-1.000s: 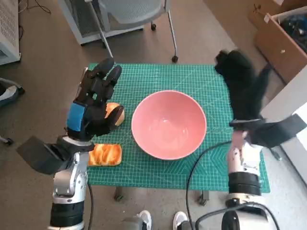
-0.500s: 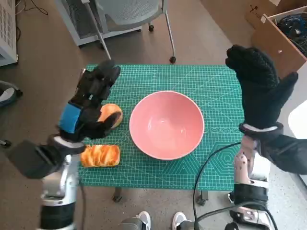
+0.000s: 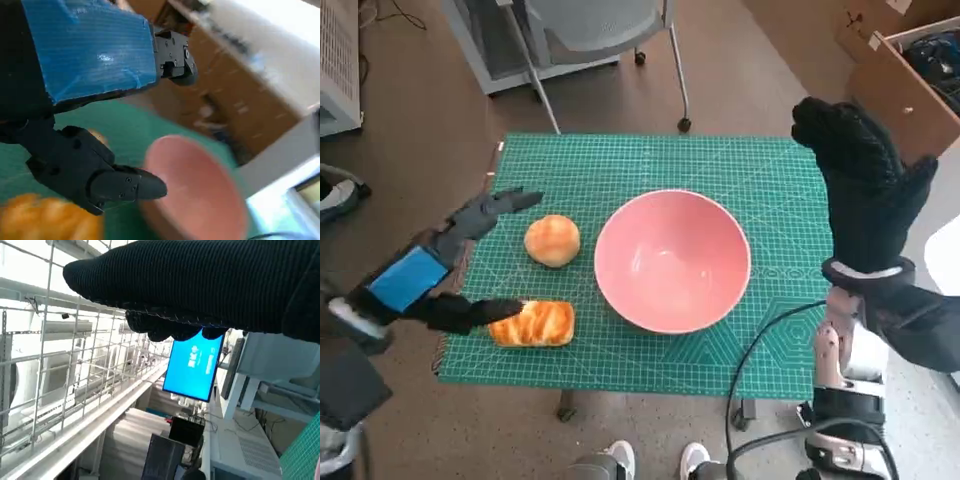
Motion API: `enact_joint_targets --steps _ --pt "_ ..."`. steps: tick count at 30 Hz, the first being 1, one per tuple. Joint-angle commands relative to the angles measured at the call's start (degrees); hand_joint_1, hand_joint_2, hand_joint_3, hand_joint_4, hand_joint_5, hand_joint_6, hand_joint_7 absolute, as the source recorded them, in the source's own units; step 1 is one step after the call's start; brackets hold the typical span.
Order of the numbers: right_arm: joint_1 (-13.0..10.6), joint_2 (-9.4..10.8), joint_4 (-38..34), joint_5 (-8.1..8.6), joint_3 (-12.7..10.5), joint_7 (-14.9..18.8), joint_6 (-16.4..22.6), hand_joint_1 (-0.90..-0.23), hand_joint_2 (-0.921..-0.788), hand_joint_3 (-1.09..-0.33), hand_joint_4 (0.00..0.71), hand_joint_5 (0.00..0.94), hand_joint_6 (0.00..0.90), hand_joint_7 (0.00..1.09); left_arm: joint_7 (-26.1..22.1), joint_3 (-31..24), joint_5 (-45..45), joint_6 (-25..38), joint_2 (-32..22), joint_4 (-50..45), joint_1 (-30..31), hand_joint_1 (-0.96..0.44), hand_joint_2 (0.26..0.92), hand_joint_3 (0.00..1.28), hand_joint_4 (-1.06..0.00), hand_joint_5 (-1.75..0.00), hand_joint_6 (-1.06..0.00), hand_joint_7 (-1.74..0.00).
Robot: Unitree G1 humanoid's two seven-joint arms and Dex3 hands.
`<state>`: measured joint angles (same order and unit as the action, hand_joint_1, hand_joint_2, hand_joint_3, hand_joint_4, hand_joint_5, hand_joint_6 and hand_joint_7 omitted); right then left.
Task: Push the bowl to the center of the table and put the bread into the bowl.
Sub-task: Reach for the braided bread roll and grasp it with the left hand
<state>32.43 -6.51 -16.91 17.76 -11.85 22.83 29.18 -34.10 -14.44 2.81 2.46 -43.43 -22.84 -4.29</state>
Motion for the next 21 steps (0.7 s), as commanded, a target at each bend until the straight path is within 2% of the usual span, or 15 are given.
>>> enact_joint_targets --steps 1,7,14,21 --pt "-0.6 0.3 -0.9 0.15 0.5 -0.6 -1.4 -0.47 -0.921 -0.589 0.333 0.012 0.122 0.51 -0.8 0.5 -3.1 3.8 -2.2 -3.7 3.4 -0.29 0.713 0.14 -0.17 -0.03 -0.14 -0.37" --pt "0.1 0.7 -2.1 0.91 0.7 -0.5 -1.8 -0.47 -0.921 -0.585 0.335 0.011 0.126 0.51 -2.0 2.5 -6.1 3.6 -3.2 -2.7 6.3 -0.25 0.777 0.05 -0.18 0.0 -0.24 -0.16" --pt "1.2 0.7 -3.9 1.8 0.6 0.4 -1.8 -0.471 -0.921 -0.581 0.34 0.012 0.13 0.51 -4.8 6.3 -9.9 3.9 -5.3 -0.7 8.0 -0.24 0.806 0.03 -0.15 0.0 -0.25 -0.07" --pt "1.5 0.5 -4.2 2.58 0.9 0.7 -1.9 -0.473 -0.921 -0.578 0.347 0.013 0.139 0.51 -4.7 10.2 -14.2 5.2 -5.1 0.2 7.4 -0.27 0.812 0.02 -0.14 0.0 -0.25 -0.04"
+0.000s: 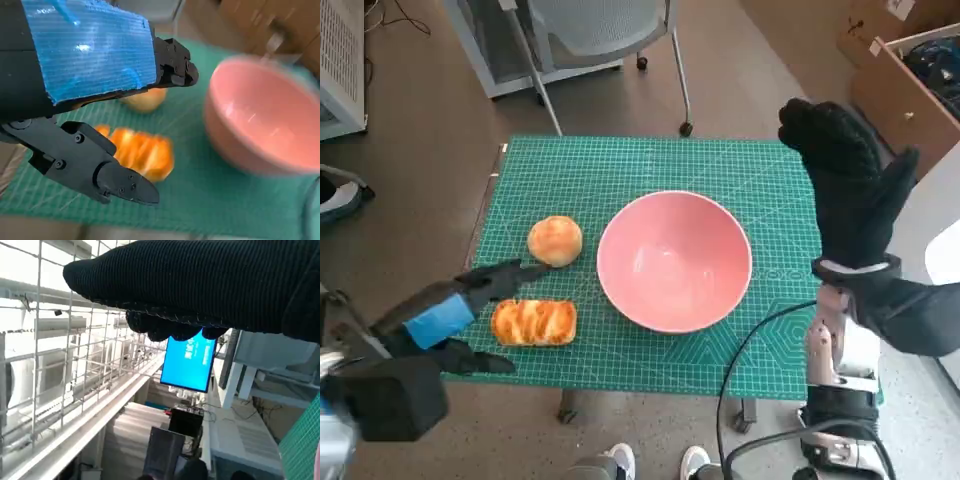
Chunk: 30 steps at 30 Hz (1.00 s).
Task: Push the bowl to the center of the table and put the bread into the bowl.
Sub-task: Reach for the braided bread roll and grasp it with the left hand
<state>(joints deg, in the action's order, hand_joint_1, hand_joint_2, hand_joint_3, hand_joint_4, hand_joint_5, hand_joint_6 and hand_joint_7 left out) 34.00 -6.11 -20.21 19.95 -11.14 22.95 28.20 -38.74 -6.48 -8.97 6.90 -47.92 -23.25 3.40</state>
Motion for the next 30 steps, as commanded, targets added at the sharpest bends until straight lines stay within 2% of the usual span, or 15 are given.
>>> enact_joint_targets --steps 1,7,14,19,25,30 --pt "0.0 0.1 -1.0 0.49 0.2 0.7 -0.9 -0.472 -0.921 -0.579 0.347 0.013 0.14 0.51 0.4 2.9 -3.3 0.7 -0.2 0.8 -0.4 -0.27 0.811 0.02 -0.14 0.0 -0.25 -0.04" --pt "0.2 0.0 -1.4 0.7 0.2 1.2 -1.0 -0.471 -0.921 -0.579 0.348 0.011 0.141 0.51 3.7 5.9 -7.5 -0.4 2.1 2.9 -0.9 -0.26 0.803 0.01 -0.15 -0.01 -0.27 -0.04" --pt "0.4 -0.4 -1.5 1.05 -0.1 1.6 -1.2 -0.472 -0.921 -0.581 0.348 0.01 0.141 0.5 7.0 9.6 -12.0 -0.3 4.5 6.3 -2.5 -0.17 0.802 0.0 -0.22 -0.02 -0.34 -0.05" --pt "0.4 -0.5 -1.5 1.23 -0.3 1.9 -1.2 -0.473 -0.921 -0.583 0.348 0.009 0.14 0.5 12.2 12.6 -18.2 -1.4 6.2 10.4 -3.9 -0.12 0.803 0.0 -0.3 -0.02 -0.41 -0.05" --pt "-0.1 -0.3 -1.1 1.19 -0.2 2.0 -1.0 -0.473 -0.921 -0.585 0.348 0.007 0.141 0.5 21.2 16.5 -27.1 -4.1 8.1 16.7 -5.8 -0.06 0.817 0.01 -0.49 -0.04 -0.55 -0.06" --pt "-0.3 -0.1 -1.4 1.02 -0.1 2.1 -0.7 -0.474 -0.921 -0.585 0.348 0.007 0.145 0.5 26.7 18.1 -31.2 -6.9 8.5 20.8 -7.2 0.0 0.864 0.01 -0.7 -0.07 -0.71 -0.09"
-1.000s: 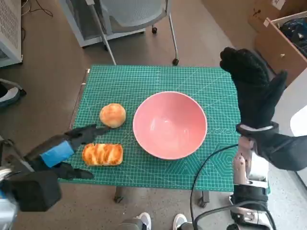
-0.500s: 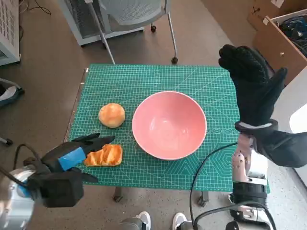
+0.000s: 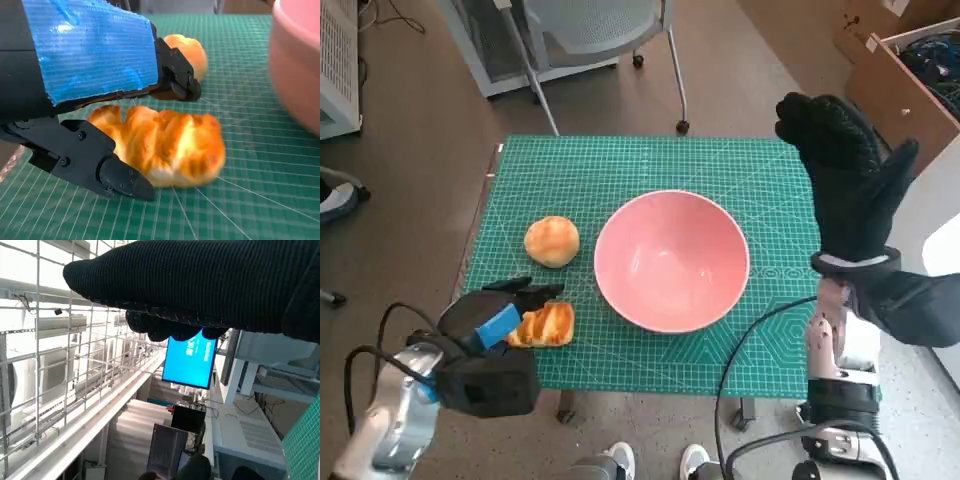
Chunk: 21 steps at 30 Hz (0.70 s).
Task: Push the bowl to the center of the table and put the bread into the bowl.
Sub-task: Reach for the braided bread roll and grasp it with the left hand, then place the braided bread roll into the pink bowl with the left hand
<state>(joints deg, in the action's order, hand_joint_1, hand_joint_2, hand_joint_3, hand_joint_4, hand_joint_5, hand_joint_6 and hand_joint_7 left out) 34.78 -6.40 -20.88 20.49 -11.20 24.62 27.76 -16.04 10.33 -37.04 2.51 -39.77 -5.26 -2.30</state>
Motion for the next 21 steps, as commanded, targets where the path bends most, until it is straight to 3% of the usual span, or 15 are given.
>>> enact_joint_targets --steps 1,2,3,4,5,7,11,21 --pt "-1.2 0.2 -0.7 0.4 0.0 0.4 -0.2 -0.475 -0.921 -0.585 0.348 0.007 0.145 0.5 4.8 1.3 -3.7 -2.9 0.4 3.2 -1.6 0.01 0.868 0.02 -0.72 -0.07 -0.72 -0.1" --pt "-1.2 0.2 -0.7 0.33 0.0 0.4 -0.1 -0.475 -0.921 -0.585 0.348 0.007 0.145 0.5 5.4 1.4 -4.1 -3.2 0.4 3.5 -1.7 -0.06 0.878 0.03 -0.75 -0.09 -0.7 -0.33" --pt "-1.2 0.2 -0.7 0.29 0.0 0.4 -0.1 -0.475 -0.921 -0.584 0.349 0.007 0.145 0.5 5.7 1.4 -4.3 -3.6 0.3 3.7 -1.9 -0.17 0.894 0.08 -0.8 -0.11 -0.65 -0.7" --pt "-1.3 0.1 -0.6 0.22 0.0 0.4 0.0 -0.475 -0.921 -0.584 0.349 0.006 0.146 0.5 5.8 1.3 -4.2 -4.0 0.3 3.8 -2.0 -0.11 0.904 0.1 -0.72 -0.51 -0.63 -0.89" --pt "-1.3 0.1 -0.6 0.18 0.0 0.4 0.0 -0.476 -0.921 -0.583 0.349 0.007 0.146 0.5 5.9 1.2 -4.1 -4.3 0.3 3.9 -2.0 -0.07 0.91 0.11 -0.68 -0.78 -0.62 -1.01" --pt "-1.3 0.1 -0.5 0.09 0.0 0.3 0.0 -0.477 -0.921 -0.583 0.35 0.007 0.146 0.5 5.9 0.9 -3.6 -4.9 0.2 4.1 -2.1 -0.03 0.915 0.11 -0.64 -1.01 -0.6 -1.1" --pt "-1.3 0.0 -0.4 0.01 -0.1 0.1 0.1 -0.476 -0.921 -0.585 0.349 0.005 0.145 0.5 4.8 0.2 -2.0 -5.8 -0.2 3.9 -2.1 -0.01 0.919 0.1 -0.63 -1.25 -0.63 -1.08" --pt "-1.7 0.3 -0.4 -0.03 -0.2 -0.2 0.5 -0.478 -0.921 -0.587 0.347 0.004 0.142 0.5 -0.9 -3.4 4.7 -5.3 -0.5 -0.3 -1.4 0.0 0.92 0.1 -0.62 -1.34 -0.64 -1.04"
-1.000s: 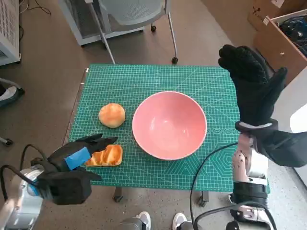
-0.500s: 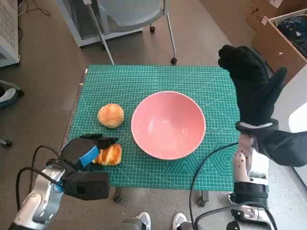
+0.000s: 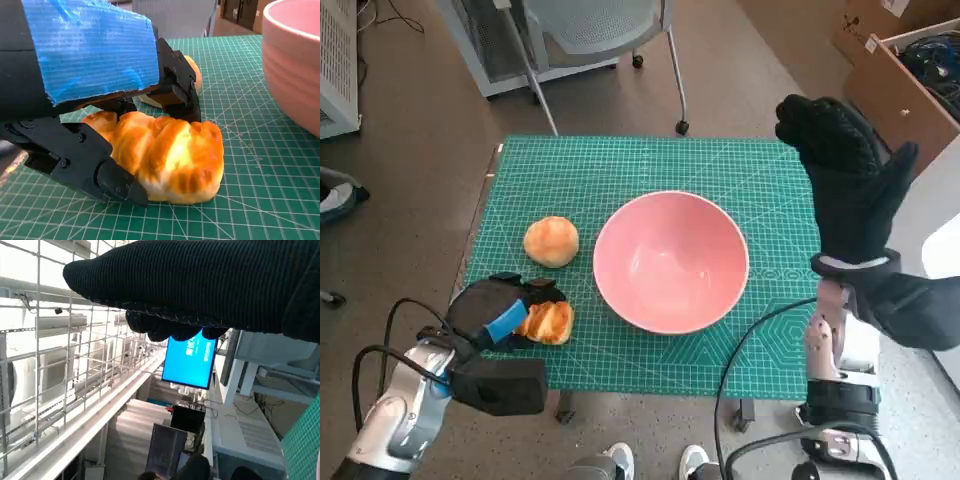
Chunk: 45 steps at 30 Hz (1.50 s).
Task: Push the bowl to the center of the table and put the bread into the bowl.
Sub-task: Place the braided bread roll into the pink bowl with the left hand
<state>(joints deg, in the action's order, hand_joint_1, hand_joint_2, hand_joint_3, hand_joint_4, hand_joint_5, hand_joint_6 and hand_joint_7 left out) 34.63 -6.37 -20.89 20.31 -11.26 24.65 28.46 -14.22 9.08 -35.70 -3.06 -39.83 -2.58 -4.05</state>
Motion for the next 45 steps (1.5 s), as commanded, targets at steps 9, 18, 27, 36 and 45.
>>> enact_joint_targets --steps 9,18,27,36,45 --pt "-1.7 0.4 -0.3 0.61 -0.3 -0.2 -0.4 -0.479 -0.921 -0.588 0.346 0.002 0.138 0.5 -9.5 -7.3 14.2 1.6 0.1 -8.8 -0.1 0.0 0.92 0.1 -0.63 -1.34 -0.64 -1.04" --pt "-1.6 0.3 -1.0 1.05 -0.7 0.2 -0.2 -0.474 -0.921 -0.591 0.345 0.002 0.134 0.51 -6.9 -10.2 15.9 -0.5 1.1 -12.0 -4.2 0.0 0.92 0.07 -0.66 -1.24 -0.66 -1.08" --pt "-1.5 0.2 -1.1 1.86 -1.1 0.7 -0.4 -0.473 -0.921 -0.594 0.345 0.001 0.127 0.51 -3.7 -9.1 14.9 -1.9 4.4 -11.0 -12.3 0.0 0.916 0.02 -0.74 -1.17 -0.7 -1.03" --pt "-1.8 -0.1 -0.6 2.37 -1.3 0.8 -0.7 -0.47 -0.921 -0.6 0.345 0.001 0.118 0.51 -1.3 -3.0 10.3 -1.3 10.2 -10.2 -20.2 0.0 0.92 0.03 -0.71 -1.12 -0.69 -1.12" --pt "-2.4 -0.3 -0.2 2.4 -1.5 0.9 -0.5 -0.467 -0.921 -0.599 0.334 0.0 0.129 0.52 -0.7 4.2 7.7 -4.3 16.1 -1.6 -26.7 0.0 0.919 0.03 -0.73 -1.15 -0.68 -1.08"
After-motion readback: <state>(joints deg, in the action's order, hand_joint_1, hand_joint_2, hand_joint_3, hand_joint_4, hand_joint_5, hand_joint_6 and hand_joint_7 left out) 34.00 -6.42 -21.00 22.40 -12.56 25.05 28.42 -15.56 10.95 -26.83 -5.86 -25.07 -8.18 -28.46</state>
